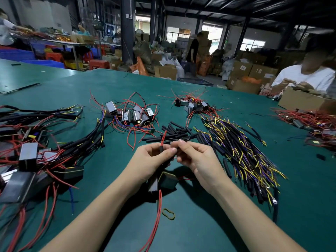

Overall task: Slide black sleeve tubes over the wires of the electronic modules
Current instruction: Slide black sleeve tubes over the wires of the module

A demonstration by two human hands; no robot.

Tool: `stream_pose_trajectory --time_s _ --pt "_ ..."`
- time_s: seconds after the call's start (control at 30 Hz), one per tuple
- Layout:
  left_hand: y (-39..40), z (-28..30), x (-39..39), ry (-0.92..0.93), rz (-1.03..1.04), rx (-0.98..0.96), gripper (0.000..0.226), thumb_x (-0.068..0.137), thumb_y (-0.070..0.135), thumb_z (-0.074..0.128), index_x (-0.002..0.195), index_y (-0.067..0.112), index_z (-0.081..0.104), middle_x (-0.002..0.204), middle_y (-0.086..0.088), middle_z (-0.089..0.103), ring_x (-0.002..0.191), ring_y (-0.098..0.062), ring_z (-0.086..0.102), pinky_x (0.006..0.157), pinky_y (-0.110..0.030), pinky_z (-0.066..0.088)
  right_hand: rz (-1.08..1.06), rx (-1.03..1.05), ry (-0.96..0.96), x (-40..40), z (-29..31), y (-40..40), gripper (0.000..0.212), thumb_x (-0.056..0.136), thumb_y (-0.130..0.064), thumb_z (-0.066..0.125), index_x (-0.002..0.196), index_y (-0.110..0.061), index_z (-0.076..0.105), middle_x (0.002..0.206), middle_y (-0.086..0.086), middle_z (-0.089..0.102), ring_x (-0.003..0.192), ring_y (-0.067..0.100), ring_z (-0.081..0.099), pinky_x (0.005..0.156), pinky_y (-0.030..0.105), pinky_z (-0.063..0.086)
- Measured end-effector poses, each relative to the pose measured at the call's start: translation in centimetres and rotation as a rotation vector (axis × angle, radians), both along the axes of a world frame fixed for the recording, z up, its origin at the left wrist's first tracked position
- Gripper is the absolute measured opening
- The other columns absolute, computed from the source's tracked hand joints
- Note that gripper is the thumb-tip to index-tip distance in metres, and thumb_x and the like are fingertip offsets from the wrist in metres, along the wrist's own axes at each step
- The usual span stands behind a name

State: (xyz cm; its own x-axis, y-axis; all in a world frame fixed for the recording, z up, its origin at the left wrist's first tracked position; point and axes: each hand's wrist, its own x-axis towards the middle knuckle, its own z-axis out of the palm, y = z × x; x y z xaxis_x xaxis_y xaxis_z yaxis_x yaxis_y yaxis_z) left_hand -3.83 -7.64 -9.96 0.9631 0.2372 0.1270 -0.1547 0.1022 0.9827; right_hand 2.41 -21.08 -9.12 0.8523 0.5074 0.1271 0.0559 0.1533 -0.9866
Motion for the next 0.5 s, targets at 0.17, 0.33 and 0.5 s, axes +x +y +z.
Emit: stream_pose_trajectory --time_s 0.17,0.33,0.5 --pt "0.0 0.1 0.2 0.021 -0.017 0.142 0.006 0.087 0.010 0.064 0.086 0.006 0.068 0.054 0.010 0.056 0.049 -0.001 0.048 0.051 -0.009 0.039 -0.045 -0.097 0.004 0.6 0.1 -0.3 0.019 0.090 -0.016 0.061 0.080 -0.010 0.076 0.070 0.004 0.069 0.054 0.010 0.055 0.060 0.023 0.039" --pt "-0.2 -0.2 0.2 0.011 0.002 0.137 0.006 0.088 0.013 0.064 0.084 0.009 0.066 0.061 0.005 0.059 0.054 -0.003 0.054 0.056 -0.011 0.044 -0.246 -0.447 -0.279 1.8 1.9 -1.8 0.053 0.085 -0.058 0.056 0.080 -0.007 0.071 0.060 0.008 0.061 0.055 0.010 0.054 0.052 0.025 0.039" --pt "-0.5 -0.2 0.2 -0.002 0.027 0.062 0.023 0.094 0.029 0.052 0.106 0.012 0.062 0.064 0.000 0.065 0.062 -0.013 0.060 0.061 -0.018 0.049 -0.711 -1.265 -0.545 3.0 0.5 -4.3 0.025 0.093 -0.033 0.055 0.085 -0.011 0.059 0.091 0.011 0.065 0.092 0.033 0.063 0.068 0.032 0.040"
